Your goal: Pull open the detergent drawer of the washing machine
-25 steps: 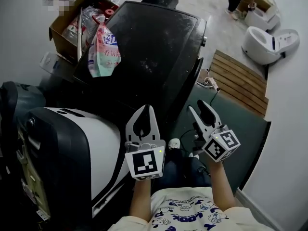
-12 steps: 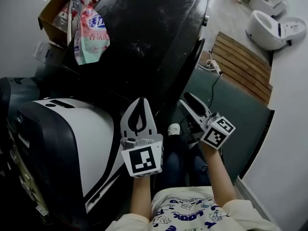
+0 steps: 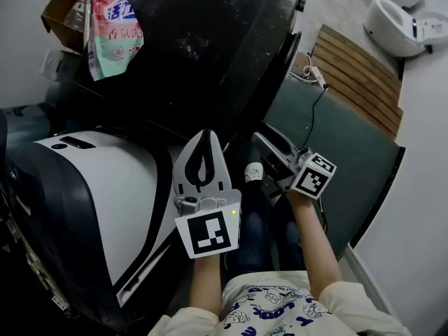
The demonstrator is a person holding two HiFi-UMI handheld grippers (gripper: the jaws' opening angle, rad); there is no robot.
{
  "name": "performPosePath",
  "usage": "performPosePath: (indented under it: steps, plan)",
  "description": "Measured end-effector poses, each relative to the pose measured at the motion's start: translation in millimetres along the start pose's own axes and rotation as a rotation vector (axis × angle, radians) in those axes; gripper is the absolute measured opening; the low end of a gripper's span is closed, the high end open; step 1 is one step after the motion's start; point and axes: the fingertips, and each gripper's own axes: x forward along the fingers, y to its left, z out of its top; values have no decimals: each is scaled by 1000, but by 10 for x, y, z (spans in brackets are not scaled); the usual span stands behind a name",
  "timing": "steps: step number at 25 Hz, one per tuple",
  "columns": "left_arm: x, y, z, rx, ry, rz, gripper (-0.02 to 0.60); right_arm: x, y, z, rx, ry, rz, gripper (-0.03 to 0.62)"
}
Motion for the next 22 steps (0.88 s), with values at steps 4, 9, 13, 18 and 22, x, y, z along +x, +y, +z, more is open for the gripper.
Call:
performPosePath:
  steps: [4,9,13,18,22]
  plan:
    - [23,-21,-63,2,9,2,14,56,-125,-65,49,-1,30,210]
    - [38,-26,-158,0,28,4,14,129,-273,-117,86,-9,39,212]
    - [47,-21,-210,2,40,1,14,176,-333,-147,119,-7,60,212]
    - [41,-10,-249,0,50,1,14,218,-375,-175,174,-13,92,218]
    - [35,5,-280,-1,56,1,14,276,-356,-205,198,2,125,229]
